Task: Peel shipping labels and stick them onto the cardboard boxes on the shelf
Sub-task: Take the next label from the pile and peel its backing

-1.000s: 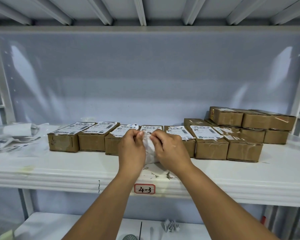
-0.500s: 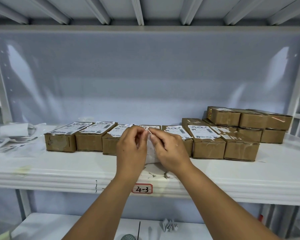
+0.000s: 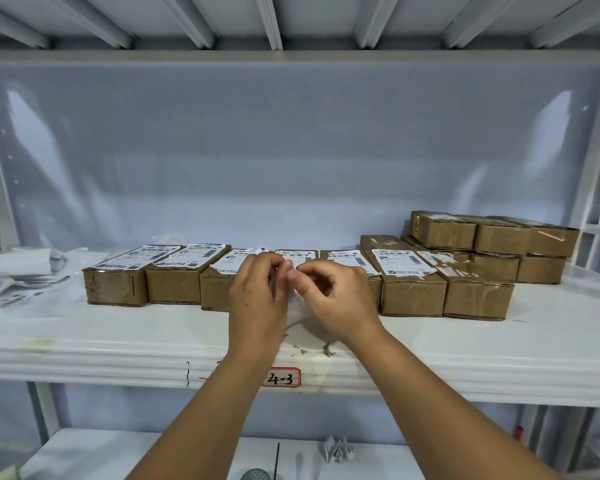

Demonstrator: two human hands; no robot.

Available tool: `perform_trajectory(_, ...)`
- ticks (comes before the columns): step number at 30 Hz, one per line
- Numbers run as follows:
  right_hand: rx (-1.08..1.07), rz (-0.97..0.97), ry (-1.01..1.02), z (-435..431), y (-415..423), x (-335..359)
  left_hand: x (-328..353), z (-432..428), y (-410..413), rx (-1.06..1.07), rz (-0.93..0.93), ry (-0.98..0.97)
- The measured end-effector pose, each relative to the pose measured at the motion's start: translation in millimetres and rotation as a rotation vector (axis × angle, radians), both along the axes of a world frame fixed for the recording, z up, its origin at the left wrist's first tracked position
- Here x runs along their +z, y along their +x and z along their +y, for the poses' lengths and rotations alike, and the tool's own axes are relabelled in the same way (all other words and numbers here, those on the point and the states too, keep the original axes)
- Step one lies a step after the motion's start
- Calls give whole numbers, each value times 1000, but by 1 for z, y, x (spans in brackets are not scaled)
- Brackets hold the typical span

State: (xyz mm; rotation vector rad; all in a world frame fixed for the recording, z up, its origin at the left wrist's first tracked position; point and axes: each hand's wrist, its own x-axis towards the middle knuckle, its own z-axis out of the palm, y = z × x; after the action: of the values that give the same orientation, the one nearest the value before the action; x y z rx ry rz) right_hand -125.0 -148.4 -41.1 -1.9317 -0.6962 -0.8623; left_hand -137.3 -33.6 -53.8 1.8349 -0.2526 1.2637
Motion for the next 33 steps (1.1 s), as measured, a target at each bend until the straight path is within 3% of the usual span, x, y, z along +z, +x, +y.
perform_trajectory(12, 15, -85, -7, -2, 6, -4, -4, -3, -3, 0, -189, 145)
perform_trajectory(23, -158, -68, -143, 1, 5, -3, 1, 1, 3, -183, 54, 60)
perform_trajectory(33, -183, -18, -163, 2, 8, -2, 1, 3, 9, -180, 135, -12)
